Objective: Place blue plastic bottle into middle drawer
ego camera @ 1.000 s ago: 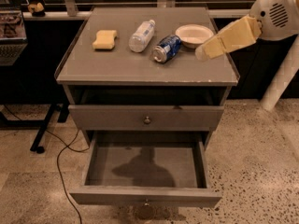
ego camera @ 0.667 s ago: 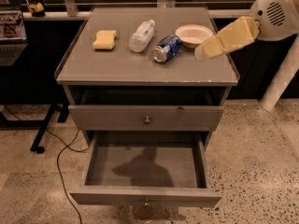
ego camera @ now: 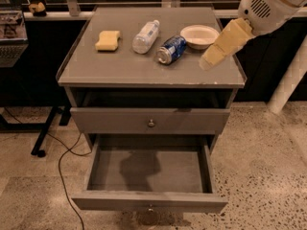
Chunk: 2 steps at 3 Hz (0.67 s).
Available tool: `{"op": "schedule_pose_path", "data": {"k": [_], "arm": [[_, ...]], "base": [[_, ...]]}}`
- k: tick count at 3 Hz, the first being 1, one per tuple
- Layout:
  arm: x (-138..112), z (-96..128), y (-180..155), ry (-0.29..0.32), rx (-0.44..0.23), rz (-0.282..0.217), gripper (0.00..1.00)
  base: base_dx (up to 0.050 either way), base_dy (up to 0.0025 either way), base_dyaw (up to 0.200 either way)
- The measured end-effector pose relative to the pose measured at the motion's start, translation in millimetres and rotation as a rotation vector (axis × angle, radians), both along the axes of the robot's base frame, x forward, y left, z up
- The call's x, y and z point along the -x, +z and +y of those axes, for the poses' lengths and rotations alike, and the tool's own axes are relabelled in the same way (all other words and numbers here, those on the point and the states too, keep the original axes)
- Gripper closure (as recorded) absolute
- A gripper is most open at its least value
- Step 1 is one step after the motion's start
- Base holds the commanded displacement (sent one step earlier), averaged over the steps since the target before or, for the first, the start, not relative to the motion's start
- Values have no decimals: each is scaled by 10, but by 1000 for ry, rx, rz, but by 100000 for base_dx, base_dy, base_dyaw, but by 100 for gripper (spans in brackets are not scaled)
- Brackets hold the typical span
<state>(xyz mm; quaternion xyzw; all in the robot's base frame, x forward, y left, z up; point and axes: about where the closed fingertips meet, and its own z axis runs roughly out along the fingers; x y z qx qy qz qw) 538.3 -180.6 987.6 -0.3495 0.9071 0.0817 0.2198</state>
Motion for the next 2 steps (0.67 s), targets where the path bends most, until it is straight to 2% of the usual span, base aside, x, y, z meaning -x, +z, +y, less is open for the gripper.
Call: {"op": "schedule_pose_path", "data": {"k": [1,2], "arm": [[-223,155,65,103,72,32,0],[-541,331,175,180,86,0,0]], "base": [[0,0,0],[0,0,0]]}}
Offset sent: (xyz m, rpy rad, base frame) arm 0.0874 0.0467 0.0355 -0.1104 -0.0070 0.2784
